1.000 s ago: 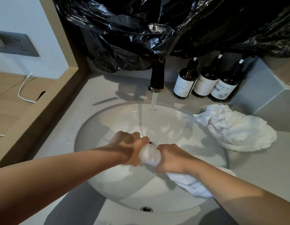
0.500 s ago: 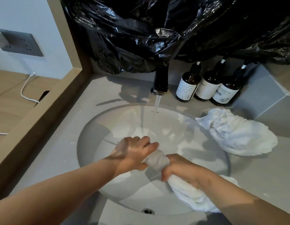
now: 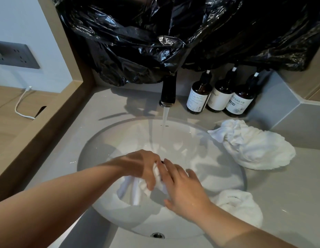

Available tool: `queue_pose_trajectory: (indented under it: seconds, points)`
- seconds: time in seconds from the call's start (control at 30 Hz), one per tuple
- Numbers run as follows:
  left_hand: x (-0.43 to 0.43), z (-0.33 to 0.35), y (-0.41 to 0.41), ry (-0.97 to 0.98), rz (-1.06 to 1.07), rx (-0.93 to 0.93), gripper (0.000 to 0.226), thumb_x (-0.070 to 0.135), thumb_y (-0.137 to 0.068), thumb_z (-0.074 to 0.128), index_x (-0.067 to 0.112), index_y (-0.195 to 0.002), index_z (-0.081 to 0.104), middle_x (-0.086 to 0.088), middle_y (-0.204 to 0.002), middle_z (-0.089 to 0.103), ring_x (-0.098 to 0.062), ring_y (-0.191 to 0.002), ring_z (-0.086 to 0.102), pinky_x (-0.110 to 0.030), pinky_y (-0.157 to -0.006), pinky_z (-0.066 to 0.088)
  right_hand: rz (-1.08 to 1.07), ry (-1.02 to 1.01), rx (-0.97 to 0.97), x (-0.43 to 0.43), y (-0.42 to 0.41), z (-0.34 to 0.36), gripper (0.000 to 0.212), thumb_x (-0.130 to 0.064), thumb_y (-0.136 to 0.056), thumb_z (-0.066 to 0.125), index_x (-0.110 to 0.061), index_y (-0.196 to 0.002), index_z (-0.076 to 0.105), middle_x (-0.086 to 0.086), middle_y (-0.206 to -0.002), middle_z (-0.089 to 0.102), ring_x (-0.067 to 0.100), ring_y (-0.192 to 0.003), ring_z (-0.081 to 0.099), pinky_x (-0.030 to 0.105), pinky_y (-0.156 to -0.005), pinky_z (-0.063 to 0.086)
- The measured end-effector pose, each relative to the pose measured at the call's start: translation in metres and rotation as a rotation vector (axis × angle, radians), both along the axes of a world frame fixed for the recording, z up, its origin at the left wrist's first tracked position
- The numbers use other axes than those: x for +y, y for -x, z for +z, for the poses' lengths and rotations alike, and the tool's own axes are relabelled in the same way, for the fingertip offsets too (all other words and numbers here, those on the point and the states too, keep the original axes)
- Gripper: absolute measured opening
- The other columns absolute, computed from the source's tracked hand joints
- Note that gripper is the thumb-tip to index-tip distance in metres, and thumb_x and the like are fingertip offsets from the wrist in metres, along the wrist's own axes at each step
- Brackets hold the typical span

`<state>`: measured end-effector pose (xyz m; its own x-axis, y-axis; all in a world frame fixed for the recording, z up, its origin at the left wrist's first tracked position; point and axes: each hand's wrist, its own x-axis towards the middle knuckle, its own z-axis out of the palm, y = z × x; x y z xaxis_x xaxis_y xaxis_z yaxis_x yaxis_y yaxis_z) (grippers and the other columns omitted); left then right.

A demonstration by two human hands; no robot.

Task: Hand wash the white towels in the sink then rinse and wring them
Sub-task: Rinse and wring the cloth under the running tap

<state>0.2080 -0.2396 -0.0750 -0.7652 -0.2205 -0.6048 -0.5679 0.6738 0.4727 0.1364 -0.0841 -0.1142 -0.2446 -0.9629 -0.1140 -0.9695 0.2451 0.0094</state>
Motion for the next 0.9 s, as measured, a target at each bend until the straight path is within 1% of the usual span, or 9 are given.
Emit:
queue_pose_trajectory:
  seconds: [0.07,0.13,0.2,0.33,0.43,0.57,0.67,0.77,0.9]
  points:
    - [-0.002,0.007,0.000,-0.089,0.005,-0.020,0.035,0.015,-0.066,0.077,0.020,-0.099,0.065,0.002,-0.097,0.069,-0.019,-0.092,0.066,-0.027,-0.073,0.053,-0.052,-0.028,-0.045,-0.003,-0.003,0.001,0.114,-0.043,-0.035,0.086,-0.014,-0.134,0.039,0.004,-0.102,0.066,0.018,-0.058,0.063,0.026,-0.040,0.042]
    - [-0.002,0.006,-0.004,-0.148,0.053,0.014,0.043,0.015,-0.070,0.077,0.016,-0.110,0.061,0.002,-0.096,0.064,-0.018,-0.090,0.063,-0.024,-0.068,0.051,-0.129,-0.039,-0.145,-0.005,0.000,0.008,0.090,-0.035,-0.068,0.075,-0.015,-0.142,0.028,0.003,-0.110,0.058,0.022,-0.079,0.064,0.029,-0.053,0.039]
    - [-0.002,0.002,-0.015,-0.225,0.147,0.062,0.051,0.018,-0.073,0.077,0.018,-0.118,0.053,0.006,-0.097,0.059,-0.017,-0.092,0.062,-0.022,-0.069,0.049,-0.111,-0.023,-0.177,-0.004,0.007,0.006,0.065,-0.027,-0.084,0.056,-0.017,-0.141,0.027,0.003,-0.118,0.051,0.026,-0.097,0.058,0.028,-0.064,0.034]
    - [-0.001,-0.011,-0.038,-0.192,0.183,0.079,0.096,0.026,-0.062,0.084,0.043,-0.138,0.027,0.012,-0.119,0.050,-0.013,-0.105,0.055,-0.038,-0.083,0.057,-0.143,-0.023,-0.189,-0.004,0.007,0.007,0.054,-0.021,-0.084,0.051,-0.015,-0.135,0.035,0.004,-0.117,0.050,0.028,-0.099,0.057,0.030,-0.064,0.032]
    - [0.009,-0.016,-0.043,-0.091,0.117,0.092,0.105,0.027,-0.068,0.080,0.041,-0.146,0.011,0.011,-0.124,0.046,-0.013,-0.109,0.051,-0.035,-0.089,0.053,-0.125,-0.054,-0.158,-0.005,0.007,0.004,0.052,-0.020,-0.083,0.050,-0.017,-0.134,0.035,0.002,-0.119,0.050,0.027,-0.101,0.055,0.030,-0.065,0.032]
    - [0.010,-0.027,-0.039,0.139,0.111,0.184,0.082,0.036,-0.076,0.069,0.041,-0.141,0.021,0.005,-0.120,0.057,-0.017,-0.098,0.056,-0.023,-0.076,0.049,-0.195,-0.085,-0.291,-0.007,0.011,0.009,0.045,-0.028,-0.081,0.057,-0.017,-0.122,0.042,0.003,-0.110,0.058,0.030,-0.096,0.059,0.030,-0.064,0.036]
    - [0.009,-0.029,-0.034,0.343,0.039,0.179,0.051,0.042,-0.082,0.060,0.040,-0.127,0.035,0.003,-0.107,0.061,-0.024,-0.095,0.059,-0.029,-0.081,0.049,-0.277,-0.148,-0.601,-0.011,0.017,0.017,0.034,-0.026,-0.073,0.066,-0.022,-0.104,0.053,0.001,-0.098,0.063,0.022,-0.088,0.060,0.030,-0.063,0.044]
    - [0.005,-0.025,-0.031,0.397,0.016,0.273,0.017,0.037,-0.089,0.050,0.037,-0.105,0.046,0.001,-0.102,0.060,-0.025,-0.088,0.052,-0.029,-0.077,0.041,-0.345,-0.169,-0.902,-0.014,0.023,0.025,0.021,-0.013,-0.066,0.068,-0.026,-0.077,0.055,-0.003,-0.083,0.061,0.013,-0.072,0.055,0.022,-0.056,0.040]
    - [-0.005,-0.017,-0.023,0.688,-0.210,0.384,0.031,0.033,-0.088,0.052,0.029,-0.117,0.043,0.002,-0.088,0.051,-0.023,-0.077,0.048,-0.028,-0.063,0.036,-0.522,-0.141,-1.279,-0.014,0.024,0.025,0.032,-0.010,-0.048,0.067,-0.016,-0.079,0.065,-0.002,-0.072,0.060,0.013,-0.066,0.057,0.019,-0.060,0.043]
